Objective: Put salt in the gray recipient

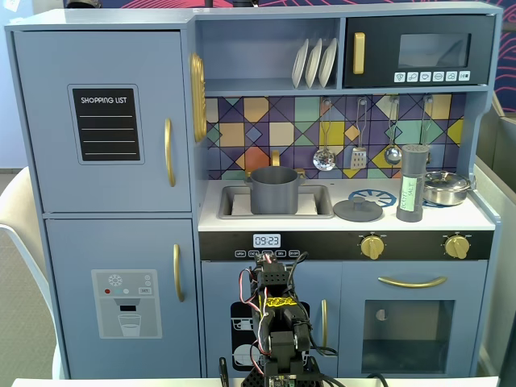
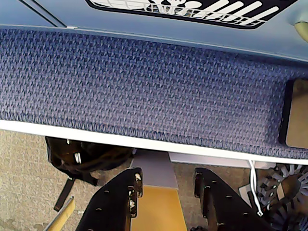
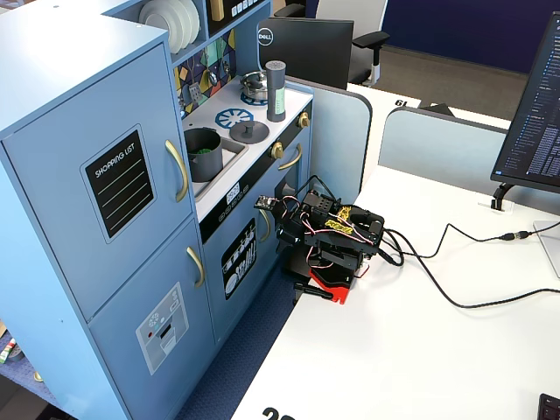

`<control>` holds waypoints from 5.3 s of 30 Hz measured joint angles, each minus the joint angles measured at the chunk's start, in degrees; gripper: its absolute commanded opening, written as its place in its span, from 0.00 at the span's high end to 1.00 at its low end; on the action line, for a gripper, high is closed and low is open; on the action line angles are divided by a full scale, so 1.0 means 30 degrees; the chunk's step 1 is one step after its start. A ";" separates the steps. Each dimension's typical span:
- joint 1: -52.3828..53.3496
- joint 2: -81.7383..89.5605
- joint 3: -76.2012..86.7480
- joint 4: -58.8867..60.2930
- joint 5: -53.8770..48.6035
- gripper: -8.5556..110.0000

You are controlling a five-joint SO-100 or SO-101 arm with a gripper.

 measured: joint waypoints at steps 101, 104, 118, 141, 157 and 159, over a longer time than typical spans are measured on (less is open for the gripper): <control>1.6084 -3.5215 -3.5918 -2.5430 0.3457 0.93; 1.5615 -3.3545 -3.5947 -2.3291 0.5977 0.93; 0.6328 -2.5430 -3.5947 -1.2451 2.6367 0.93; -0.1025 -2.5664 -3.9609 -1.0576 4.6729 0.93; -0.1172 -2.8740 -4.3037 -0.6328 5.0684 0.93; -0.1260 -2.8770 -4.3008 -0.6563 5.0742 0.93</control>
